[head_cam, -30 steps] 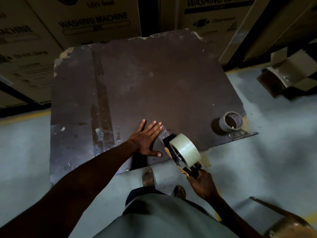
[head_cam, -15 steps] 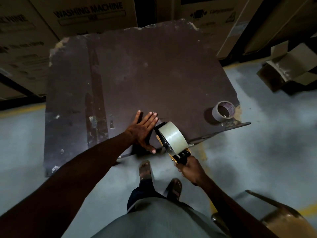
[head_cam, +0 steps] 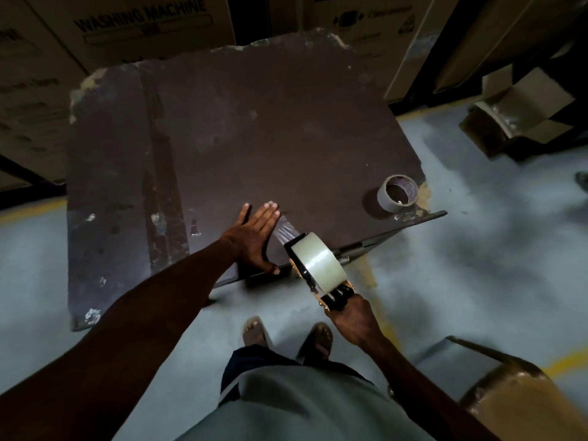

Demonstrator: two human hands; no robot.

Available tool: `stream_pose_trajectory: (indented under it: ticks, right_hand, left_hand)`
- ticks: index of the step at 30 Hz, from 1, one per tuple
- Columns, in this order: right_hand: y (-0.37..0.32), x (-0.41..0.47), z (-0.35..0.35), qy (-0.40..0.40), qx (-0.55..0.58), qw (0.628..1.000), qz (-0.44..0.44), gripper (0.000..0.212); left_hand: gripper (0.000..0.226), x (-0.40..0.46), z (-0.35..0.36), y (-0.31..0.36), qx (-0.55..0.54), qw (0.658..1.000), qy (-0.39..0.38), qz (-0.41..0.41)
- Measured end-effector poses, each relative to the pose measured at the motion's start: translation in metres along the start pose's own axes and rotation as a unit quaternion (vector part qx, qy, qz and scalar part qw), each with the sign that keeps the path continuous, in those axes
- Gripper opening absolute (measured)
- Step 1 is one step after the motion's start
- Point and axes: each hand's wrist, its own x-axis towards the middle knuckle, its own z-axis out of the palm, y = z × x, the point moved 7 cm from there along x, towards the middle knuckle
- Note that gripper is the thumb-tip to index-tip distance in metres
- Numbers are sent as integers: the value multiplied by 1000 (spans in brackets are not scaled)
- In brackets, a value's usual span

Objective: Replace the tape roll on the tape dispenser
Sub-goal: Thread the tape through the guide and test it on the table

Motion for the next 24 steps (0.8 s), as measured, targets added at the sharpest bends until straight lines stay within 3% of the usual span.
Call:
stream_pose_trajectory:
  ticks: [6,24]
  right_hand:
    - [11,-6,11,28,4,999,43,32]
    - [21,-9,12,14,31,999,3,30]
  left_hand:
    - [150,-2,2,-2,-30,999,3,11]
    - [147,-3,-9,10,-28,995,-69,-73]
